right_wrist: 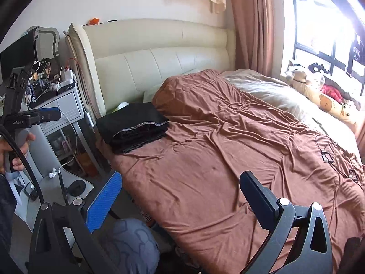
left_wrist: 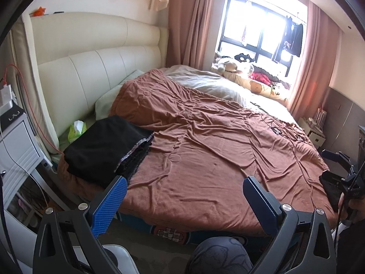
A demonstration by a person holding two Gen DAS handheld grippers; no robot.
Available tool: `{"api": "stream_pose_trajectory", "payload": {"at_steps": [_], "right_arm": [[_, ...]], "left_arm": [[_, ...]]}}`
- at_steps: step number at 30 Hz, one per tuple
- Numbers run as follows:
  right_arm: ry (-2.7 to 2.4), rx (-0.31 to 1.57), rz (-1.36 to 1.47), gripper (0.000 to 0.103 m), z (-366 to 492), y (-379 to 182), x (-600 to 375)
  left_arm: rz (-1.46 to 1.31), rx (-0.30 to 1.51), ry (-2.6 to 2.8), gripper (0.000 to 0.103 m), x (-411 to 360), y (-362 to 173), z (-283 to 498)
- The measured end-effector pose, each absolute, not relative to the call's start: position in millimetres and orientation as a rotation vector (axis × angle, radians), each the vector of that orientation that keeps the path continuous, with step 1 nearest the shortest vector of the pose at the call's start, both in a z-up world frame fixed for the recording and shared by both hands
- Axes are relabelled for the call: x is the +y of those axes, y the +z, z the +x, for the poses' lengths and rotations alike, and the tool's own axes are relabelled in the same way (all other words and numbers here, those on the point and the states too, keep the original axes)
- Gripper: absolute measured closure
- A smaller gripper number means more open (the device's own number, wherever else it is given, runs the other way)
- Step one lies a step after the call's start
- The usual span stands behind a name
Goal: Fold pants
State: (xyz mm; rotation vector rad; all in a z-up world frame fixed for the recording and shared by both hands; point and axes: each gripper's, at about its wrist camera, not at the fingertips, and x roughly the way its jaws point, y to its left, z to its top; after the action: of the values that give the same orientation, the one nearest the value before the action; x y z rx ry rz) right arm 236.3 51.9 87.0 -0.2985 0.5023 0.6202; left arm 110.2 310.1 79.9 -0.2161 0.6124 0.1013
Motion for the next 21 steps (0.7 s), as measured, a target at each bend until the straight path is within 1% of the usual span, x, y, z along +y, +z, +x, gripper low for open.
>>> {"api": "stream_pose_trajectory", "payload": {"at_steps": [7, 15, 21], "right_arm": [[0.577, 0.480, -0.277, 0.000, 200, 87, 11], [0.546, 0.487, -0.230, 0.000, 166, 79, -28], [0.544, 0.490, -0.176, 0.000, 148, 69, -54]], "left_arm": [[-0.220, 0.576, 0.062, 0.001, 282, 79, 98], [-0.145, 0.568, 0.063, 0.001, 236, 63, 84], [-0.140, 0.549, 0.042, 0.001, 203, 50, 75]]}}
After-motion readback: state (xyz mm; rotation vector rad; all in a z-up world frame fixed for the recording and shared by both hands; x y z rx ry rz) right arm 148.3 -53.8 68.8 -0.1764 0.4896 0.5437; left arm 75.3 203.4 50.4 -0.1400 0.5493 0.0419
